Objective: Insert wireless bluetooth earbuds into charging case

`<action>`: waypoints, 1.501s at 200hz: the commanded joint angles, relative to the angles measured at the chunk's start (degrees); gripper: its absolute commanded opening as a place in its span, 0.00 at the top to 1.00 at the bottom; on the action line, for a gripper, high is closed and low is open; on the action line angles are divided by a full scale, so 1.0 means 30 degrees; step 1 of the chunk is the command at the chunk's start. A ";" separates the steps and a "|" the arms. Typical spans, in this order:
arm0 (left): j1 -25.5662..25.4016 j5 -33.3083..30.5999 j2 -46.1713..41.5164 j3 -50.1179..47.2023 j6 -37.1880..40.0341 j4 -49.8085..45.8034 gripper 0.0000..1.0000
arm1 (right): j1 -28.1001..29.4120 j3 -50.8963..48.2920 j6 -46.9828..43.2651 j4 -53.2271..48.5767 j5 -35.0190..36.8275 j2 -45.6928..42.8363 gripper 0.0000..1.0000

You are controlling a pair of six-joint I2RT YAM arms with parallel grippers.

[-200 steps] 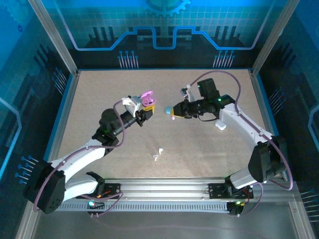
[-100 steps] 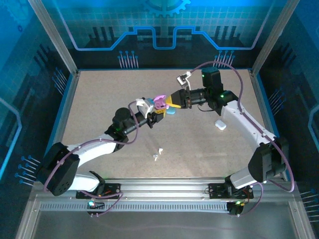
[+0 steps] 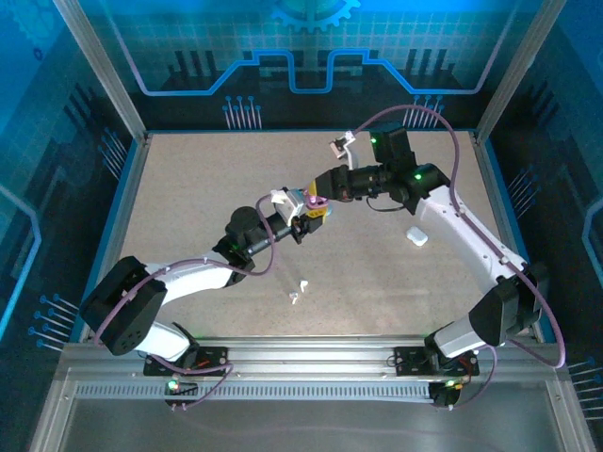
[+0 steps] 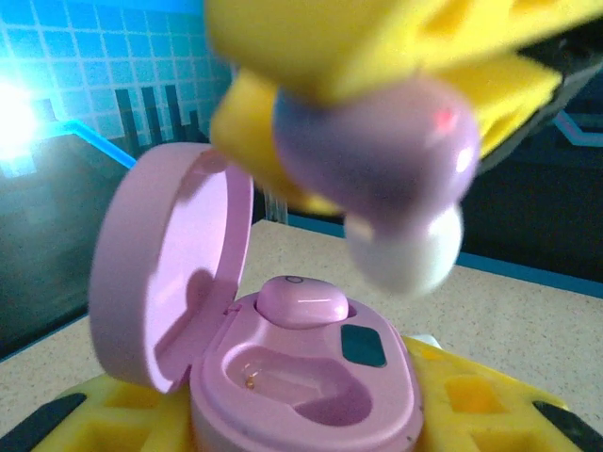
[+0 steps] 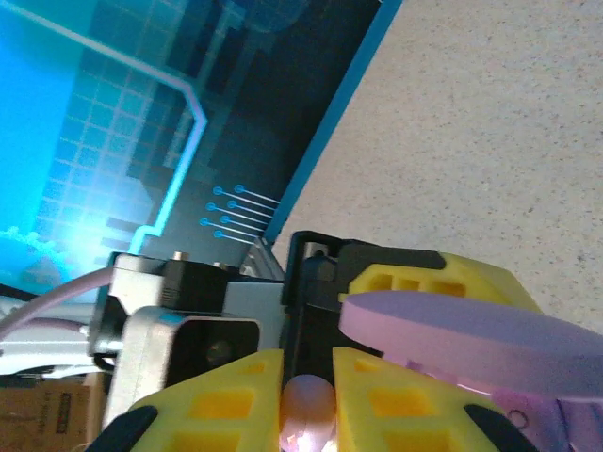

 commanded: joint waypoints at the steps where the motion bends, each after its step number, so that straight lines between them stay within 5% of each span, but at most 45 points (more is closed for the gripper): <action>1: -0.0200 -0.0300 0.0116 0.0616 0.0033 0.1416 0.66 | 0.0346 0.0540 -0.1080 -0.1125 0.1410 0.0139 0.81; 300: -0.0336 -0.0051 -0.0086 0.0490 -0.0696 0.1971 0.66 | 0.1317 0.1332 -0.2134 -0.2414 0.5047 0.0215 0.67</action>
